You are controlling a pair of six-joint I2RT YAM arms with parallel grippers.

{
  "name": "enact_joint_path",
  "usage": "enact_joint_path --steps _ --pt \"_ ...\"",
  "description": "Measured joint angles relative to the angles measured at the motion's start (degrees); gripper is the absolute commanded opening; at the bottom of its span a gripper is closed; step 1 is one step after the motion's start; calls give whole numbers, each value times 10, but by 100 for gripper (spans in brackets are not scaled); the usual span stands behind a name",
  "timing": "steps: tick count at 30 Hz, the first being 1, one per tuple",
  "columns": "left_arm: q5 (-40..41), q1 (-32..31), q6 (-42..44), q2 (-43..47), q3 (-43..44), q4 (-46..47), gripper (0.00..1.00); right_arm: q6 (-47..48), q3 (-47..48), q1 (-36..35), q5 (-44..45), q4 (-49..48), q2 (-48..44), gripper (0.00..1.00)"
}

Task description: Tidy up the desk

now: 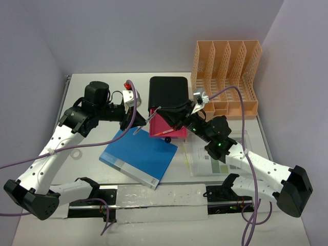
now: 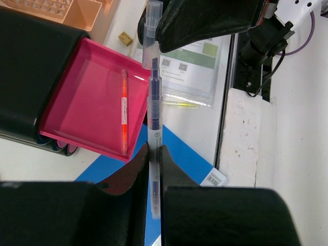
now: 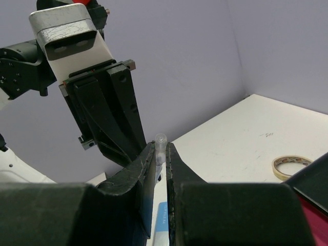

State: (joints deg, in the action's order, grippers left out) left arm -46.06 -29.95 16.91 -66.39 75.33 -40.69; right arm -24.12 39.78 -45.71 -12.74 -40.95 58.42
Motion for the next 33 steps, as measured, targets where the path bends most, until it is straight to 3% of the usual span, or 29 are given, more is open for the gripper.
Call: enact_joint_path --steps 21,33 --pt "9 0 -3 0 0 2 0 -10 0 0 -6 -2 10 1" --pt "24 0 -9 0 0 3 0 -20 0 0 -14 -19 36 35"
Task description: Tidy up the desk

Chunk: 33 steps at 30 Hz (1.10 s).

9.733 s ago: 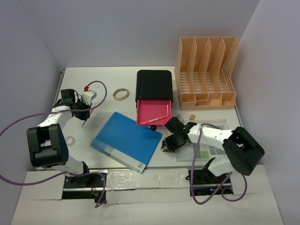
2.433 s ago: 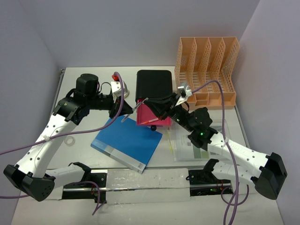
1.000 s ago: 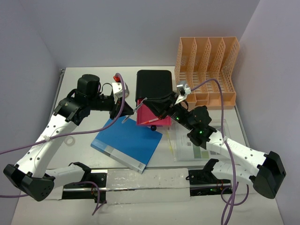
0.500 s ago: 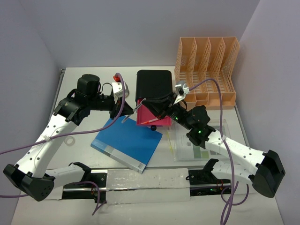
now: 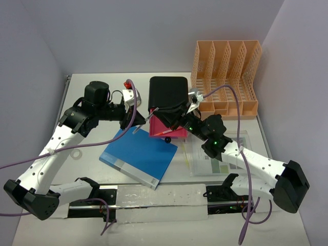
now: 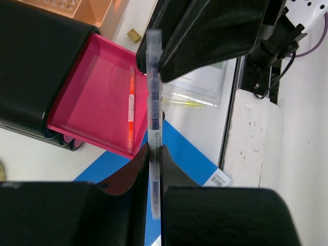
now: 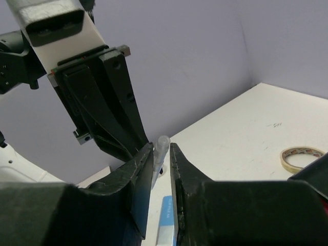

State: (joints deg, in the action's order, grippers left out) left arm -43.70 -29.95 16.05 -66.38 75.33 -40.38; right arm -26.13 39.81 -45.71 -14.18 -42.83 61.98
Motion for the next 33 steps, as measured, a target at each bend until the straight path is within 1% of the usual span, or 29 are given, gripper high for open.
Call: enact_joint_path --steps 2,3,6,12,16,18,20,25,27,28,31,32,33 --pt "0 0 0 1 0 1 0 -2 0 0 -2 1 6 41" --pt "0 0 0 1 0 2 0 -3 0 0 -3 1 9 46" --pt "0 0 -1 2 0 3 0 -6 0 0 -5 1 16 50" --pt "0 0 -2 4 0 4 0 -14 0 0 -12 -2 30 48" --pt "1 0 -2 5 0 4 0 -23 3 0 -23 -12 45 42" --pt "4 0 -2 5 0 4 0 -29 8 0 -31 -19 55 35" --pt "8 0 -2 5 0 4 0 -36 11 0 -39 -27 64 31" --pt "15 0 -2 5 0 4 0 -48 20 0 -56 -40 79 12" --pt "17 0 -2 6 -1 4 1 -50 22 0 -60 -41 82 6" --pt "18 0 -2 7 -1 5 5 -50 22 0 -61 -43 83 4" --pt "19 0 0 8 -7 10 26 -49 22 0 -64 -42 84 1" --pt "19 0 3 8 -9 11 35 -49 22 0 -64 -42 84 0" --pt "18 0 6 8 -10 12 42 -49 22 0 -64 -41 84 0"
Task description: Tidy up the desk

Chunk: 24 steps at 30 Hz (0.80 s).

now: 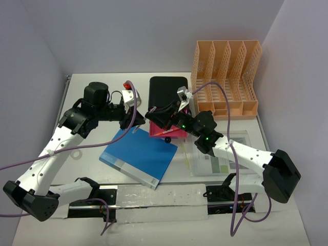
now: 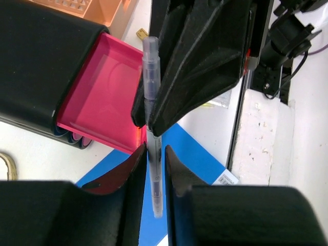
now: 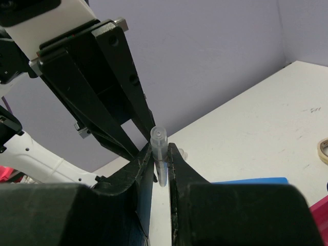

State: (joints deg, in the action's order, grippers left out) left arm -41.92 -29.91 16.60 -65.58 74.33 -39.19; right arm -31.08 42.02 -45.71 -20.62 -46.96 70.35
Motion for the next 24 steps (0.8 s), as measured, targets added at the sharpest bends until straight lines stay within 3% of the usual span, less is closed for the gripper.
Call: enact_joint_path --steps 5,10,14,15,16,20,24 --pt "-3 -3 6 -4 -13 5 45 0 0 0 0 -2 0 0" --pt "-1 -4 5 -17 -22 13 24 0 0 0 0 -2 0 0" --pt "-2 -6 4 -19 -24 19 0 2 0 1 3 -1 0 3" --pt "-2 -7 2 -19 -24 21 0 2 0 2 3 -1 0 4" --pt "-1 -7 0 -19 -24 22 0 3 0 2 3 -2 0 20" --pt "2 -7 -4 -19 -24 24 0 4 0 2 2 0 0 53" --pt "5 -7 -10 -19 -24 30 0 7 2 2 0 22 -1 67"
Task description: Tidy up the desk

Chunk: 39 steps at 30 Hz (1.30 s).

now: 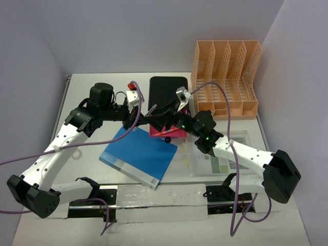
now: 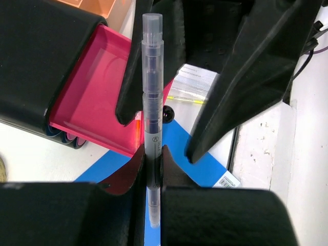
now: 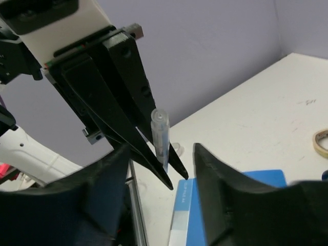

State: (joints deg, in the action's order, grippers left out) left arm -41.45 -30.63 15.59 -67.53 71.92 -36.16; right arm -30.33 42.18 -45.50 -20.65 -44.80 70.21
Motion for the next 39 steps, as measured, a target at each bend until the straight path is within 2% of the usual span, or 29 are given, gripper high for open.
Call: enact_joint_path --steps 7,21,33,36,39 --pt "1 0 0 0 0 0 0 16 1 0 5 45 -20 73" --pt "1 0 0 0 0 0 0 55 37 0 83 91 -67 68" --pt "5 0 0 0 0 -1 0 42 55 0 106 93 -38 22" --pt "8 0 1 0 0 -1 0 37 56 -1 97 87 -37 0" --pt "10 0 2 1 0 0 0 31 56 -2 92 81 -35 0"
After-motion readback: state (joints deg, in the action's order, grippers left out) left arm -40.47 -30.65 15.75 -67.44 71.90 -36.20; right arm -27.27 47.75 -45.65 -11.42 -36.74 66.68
